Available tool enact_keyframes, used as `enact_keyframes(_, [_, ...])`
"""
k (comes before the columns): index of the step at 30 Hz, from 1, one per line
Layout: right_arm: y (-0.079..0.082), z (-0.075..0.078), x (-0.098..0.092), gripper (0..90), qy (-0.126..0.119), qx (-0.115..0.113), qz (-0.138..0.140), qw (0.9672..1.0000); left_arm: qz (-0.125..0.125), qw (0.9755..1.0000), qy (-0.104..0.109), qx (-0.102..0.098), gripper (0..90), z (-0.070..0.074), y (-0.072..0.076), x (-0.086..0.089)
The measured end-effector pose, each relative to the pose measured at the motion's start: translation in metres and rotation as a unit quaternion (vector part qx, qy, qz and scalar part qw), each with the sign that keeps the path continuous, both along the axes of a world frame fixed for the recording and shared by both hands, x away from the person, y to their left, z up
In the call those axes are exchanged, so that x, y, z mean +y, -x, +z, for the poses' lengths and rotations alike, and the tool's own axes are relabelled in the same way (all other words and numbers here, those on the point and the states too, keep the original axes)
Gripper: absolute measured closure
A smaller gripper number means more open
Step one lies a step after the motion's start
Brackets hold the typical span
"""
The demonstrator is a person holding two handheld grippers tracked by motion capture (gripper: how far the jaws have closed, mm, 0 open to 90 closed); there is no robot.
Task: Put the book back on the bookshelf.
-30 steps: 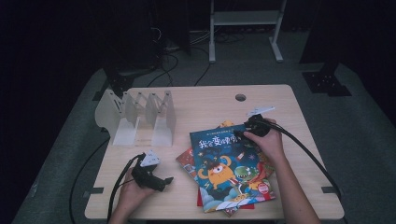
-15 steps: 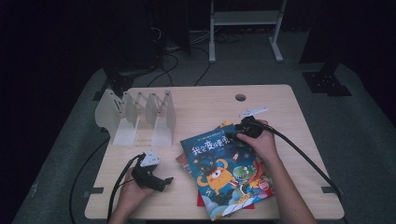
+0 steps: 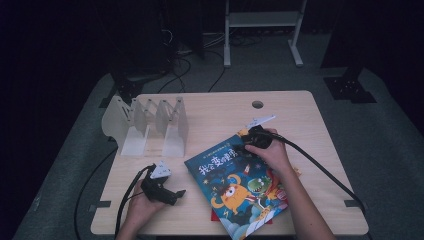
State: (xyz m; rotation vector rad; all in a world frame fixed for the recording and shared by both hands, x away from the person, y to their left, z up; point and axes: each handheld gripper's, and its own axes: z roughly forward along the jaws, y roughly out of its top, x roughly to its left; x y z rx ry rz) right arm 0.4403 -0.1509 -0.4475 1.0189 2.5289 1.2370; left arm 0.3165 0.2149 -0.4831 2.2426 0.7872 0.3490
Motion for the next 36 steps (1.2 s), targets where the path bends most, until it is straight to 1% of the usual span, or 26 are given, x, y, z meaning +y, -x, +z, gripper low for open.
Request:
enact_keyframes(3, [0.002,0.0,0.002,41.9,-0.006,0.005,0.014,0.9999,0.0,1.0,0.0,0.0,0.0,0.0,0.0,0.0])
enact_keyframes(4, [0.003,0.0,0.002,43.7,-0.009,0.008,0.023,0.9997,0.0,1.0,0.0,0.0,0.0,0.0,0.0,0.0])
enact_keyframes(6, [0.004,0.0,0.002,45.3,-0.008,0.008,0.024,0.9997,0.0,1.0,0.0,0.0,0.0,0.0,0.0,0.0])
enact_keyframes(7, [0.006,0.001,0.002,47.0,-0.005,0.005,0.023,0.9997,0.0,1.0,0.0,0.0,0.0,0.0,0.0,0.0])
enact_keyframes(10, [0.011,0.007,-0.004,47.0,0.003,-0.005,0.02,0.9998,0.0,1.0,0.0,0.0,0.0,0.0,0.0,0.0])
enact_keyframes(12, [0.014,0.01,-0.007,47.1,0.015,-0.012,0.02,0.9996,0.0,1.0,0.0,0.0,0.0,0.0,0.0,0.0])
enact_keyframes(13, [0.016,0.012,-0.009,47.1,0.017,-0.014,0.021,0.9995,0.0,1.0,0.0,0.0,0.0,0.0,0.0,0.0])
enact_keyframes(14, [0.02,0.015,-0.013,46.8,0.012,-0.018,0.019,0.9996,0.0,1.0,0.0,0.0,0.0,0.0,0.0,0.0])
enact_keyframes(15, [0.02,0.015,-0.013,46.8,0.012,-0.018,0.019,0.9996,0.0,1.0,0.0,0.0,0.0,0.0,0.0,0.0])
enact_keyframes(16, [0.023,0.017,-0.017,46.2,0.013,-0.02,0.017,0.9996,0.0,1.0,0.0,0.0,0.0,0.0,0.0,0.0])
enact_keyframes(18, [0.029,0.02,-0.022,44.0,0.032,-0.026,0.013,0.999,-0.004,1.0,0.0,-0.001,0.0,0.0,0.0,0.001])
enact_keyframes(19, [0.032,0.021,-0.025,43.4,0.034,-0.029,0.012,0.9989,-0.005,1.0,-0.003,0.0,0.0,0.0,0.0,0.001])
enact_keyframes(21, [0.037,0.023,-0.031,40.4,0.029,-0.031,0.008,0.9991,-0.005,1.0,0.002,0.004,0.0,0.001,-0.001,0.004])
enact_keyframes(23, [0.043,0.024,-0.036,37.9,0.044,-0.036,0.005,0.9984,-0.004,0.9999,0.01,0.001,0.0,0.005,-0.001,0.007])
enact_keyframes(24, [0.046,0.025,-0.037,37.4,0.045,-0.036,0.003,0.9983,-0.006,0.9999,0.015,0.0,0.0,0.008,-0.001,0.008])
enact_keyframes(25, [0.048,0.025,-0.04,36.5,0.039,-0.035,0.001,0.9986,-0.006,0.9997,0.023,-0.002,0.0,0.011,-0.001,0.009])
enact_keyframes(26, [0.052,0.025,-0.045,33.9,0.045,-0.036,-0.003,0.9983,-0.009,0.9997,0.024,0.003,0.0,0.015,-0.001,0.011])
enact_keyframes(27, [0.052,0.025,-0.045,33.9,0.045,-0.036,-0.003,0.9983,-0.009,0.9997,0.024,0.003,0.0,0.015,-0.001,0.011])
enact_keyframes(28, [0.054,0.024,-0.046,32.8,0.05,-0.035,-0.007,0.9981,-0.015,0.9997,0.021,0.005,0.0,0.018,-0.002,0.011])
enact_keyframes(29, [0.057,0.023,-0.049,32.7,0.054,-0.039,-0.006,0.9977,-0.019,0.9997,0.018,0.005,0.0,0.02,-0.002,0.011])
enact_keyframes(30, [0.058,0.023,-0.051,32.5,0.05,-0.037,-0.009,0.998,-0.023,0.9996,0.015,0.006,0.0,0.023,-0.002,0.01])
enact_keyframes(31, [0.061,0.023,-0.054,31.7,0.051,-0.032,-0.009,0.9982,-0.028,0.9995,0.015,0.006,0.0,0.025,-0.003,0.01])
enact_keyframes(32, [0.065,0.022,-0.058,28.7,0.062,-0.032,-0.01,0.9975,-0.032,0.9993,0.02,0.009,0.0,0.026,-0.004,0.01])
enact_keyframes(33, [0.065,0.022,-0.058,28.7,0.062,-0.032,-0.01,0.9975,-0.033,0.9991,0.022,0.012,0.0,0.028,-0.005,0.01])
enact_keyframes(35, [0.068,0.023,-0.061,27.0,0.07,-0.014,-0.009,0.9974,-0.042,0.999,0.016,0.01,0.0,0.031,-0.007,0.008])
enact_keyframes(36, [0.07,0.023,-0.062,27.7,0.072,-0.011,-0.009,0.9973,-0.044,0.9989,0.015,0.009,0.0,0.033,-0.008,0.007])
